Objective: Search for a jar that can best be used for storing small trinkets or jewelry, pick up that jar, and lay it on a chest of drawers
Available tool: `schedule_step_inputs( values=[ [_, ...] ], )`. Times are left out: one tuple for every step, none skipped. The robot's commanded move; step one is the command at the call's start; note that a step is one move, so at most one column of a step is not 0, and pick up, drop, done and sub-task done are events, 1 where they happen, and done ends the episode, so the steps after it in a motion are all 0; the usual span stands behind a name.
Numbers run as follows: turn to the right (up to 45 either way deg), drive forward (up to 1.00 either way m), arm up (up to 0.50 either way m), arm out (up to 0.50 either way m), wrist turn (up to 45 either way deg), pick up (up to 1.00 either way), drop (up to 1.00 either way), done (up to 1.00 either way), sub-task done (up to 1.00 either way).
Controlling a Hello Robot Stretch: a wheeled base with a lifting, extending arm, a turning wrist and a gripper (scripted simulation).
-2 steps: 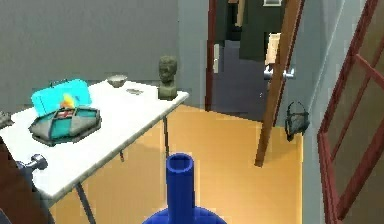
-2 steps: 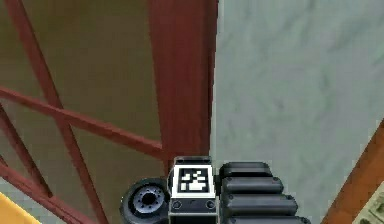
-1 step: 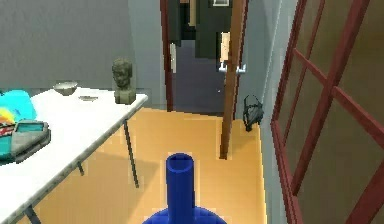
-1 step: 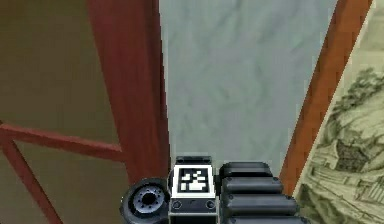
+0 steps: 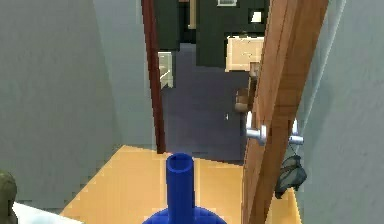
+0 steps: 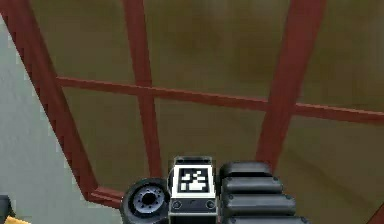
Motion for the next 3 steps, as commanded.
schedule_step_inputs(
  values=[
    [0.0, 0.85, 0.00, 0.00, 0.0, 0.00, 0.00, 0.00, 0.00],
    [6.0, 0.00, 0.00, 0.00, 0.0, 0.00, 0.00, 0.00, 0.00],
    [0.0, 1.00, 0.00, 0.00, 0.0, 0.00, 0.00, 0.00, 0.00]
  ],
)
